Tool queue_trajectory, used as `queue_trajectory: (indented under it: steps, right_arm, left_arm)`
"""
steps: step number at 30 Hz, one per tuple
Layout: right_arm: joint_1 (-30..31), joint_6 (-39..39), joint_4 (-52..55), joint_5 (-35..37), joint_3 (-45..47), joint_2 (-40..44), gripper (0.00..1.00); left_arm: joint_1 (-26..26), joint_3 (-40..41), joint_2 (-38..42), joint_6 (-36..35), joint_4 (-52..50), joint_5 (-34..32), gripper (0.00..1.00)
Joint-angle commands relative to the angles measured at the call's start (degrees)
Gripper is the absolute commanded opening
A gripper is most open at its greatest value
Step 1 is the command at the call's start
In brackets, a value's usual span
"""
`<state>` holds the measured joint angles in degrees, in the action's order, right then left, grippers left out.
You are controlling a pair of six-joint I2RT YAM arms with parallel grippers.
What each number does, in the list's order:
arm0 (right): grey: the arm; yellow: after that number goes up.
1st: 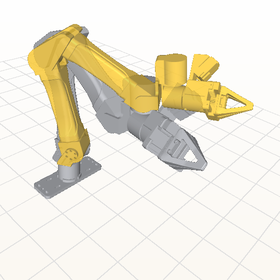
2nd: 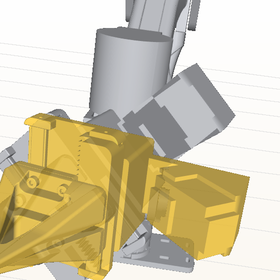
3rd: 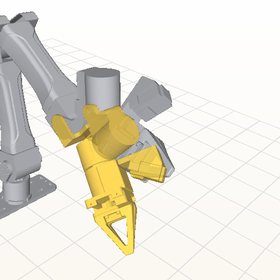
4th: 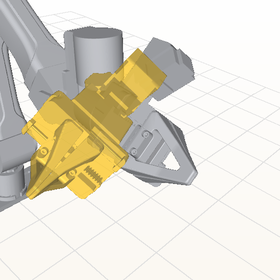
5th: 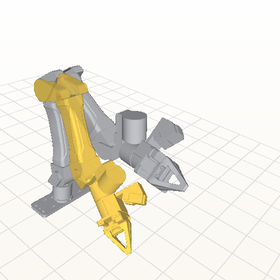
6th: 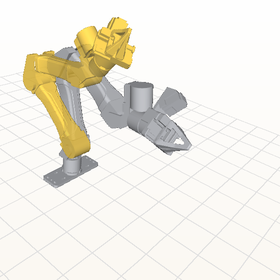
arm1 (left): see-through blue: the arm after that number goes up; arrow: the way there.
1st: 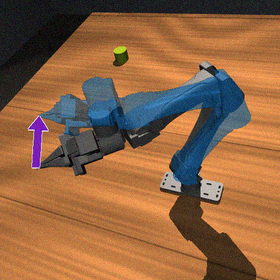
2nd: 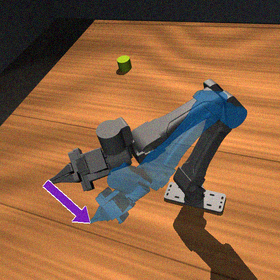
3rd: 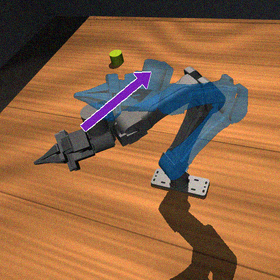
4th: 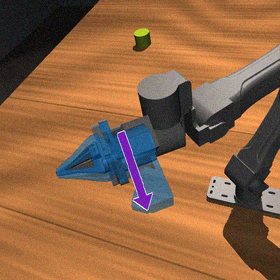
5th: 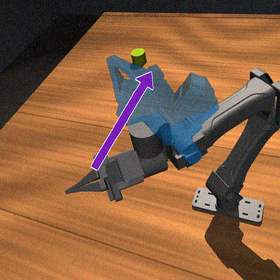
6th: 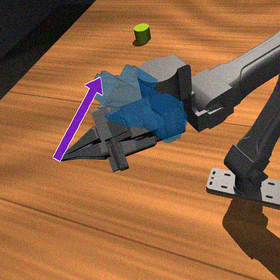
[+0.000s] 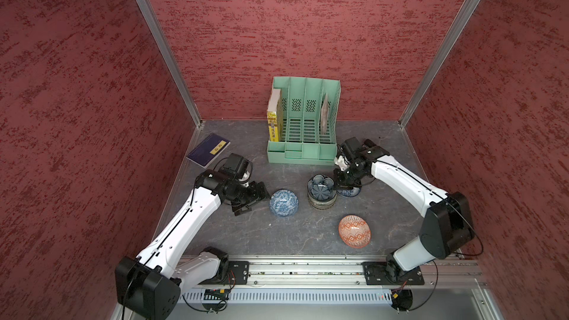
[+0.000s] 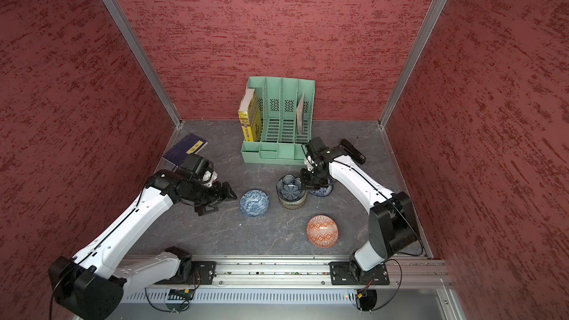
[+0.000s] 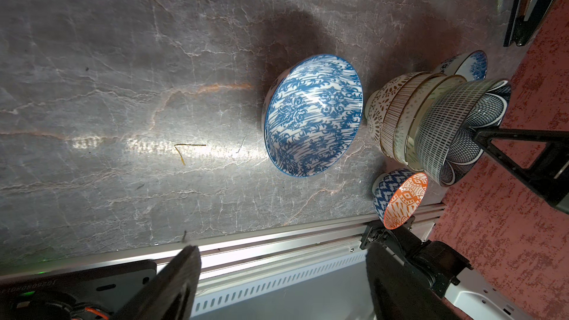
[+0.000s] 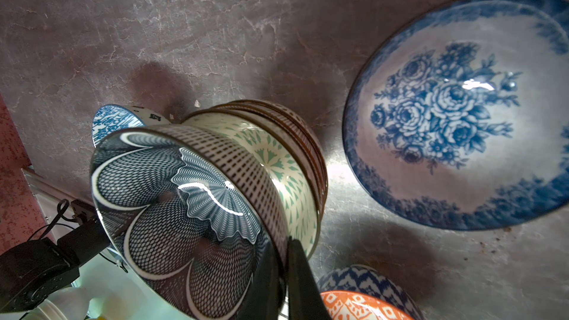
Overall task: Stack the bowls
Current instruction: Place the bowl on the bowl.
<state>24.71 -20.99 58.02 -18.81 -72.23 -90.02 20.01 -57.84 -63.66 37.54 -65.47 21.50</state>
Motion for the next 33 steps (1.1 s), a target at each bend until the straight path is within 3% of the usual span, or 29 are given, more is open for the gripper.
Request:
queue_trajectory:
  steps: [1,33]
  right_arm:
    - [-0.9,-0.2,-3.5,-0.5,0.8,0.5,0.0]
    - [-1.2,0.1,-4.5,-0.9,3.9,0.9,0.0]
  left_arm:
    - [-0.5,0.6,1.0,-1.0,1.1,0.6,0.87]
    - [-1.1,1.5,1.6,-1.2,1.0,0.7,0.87]
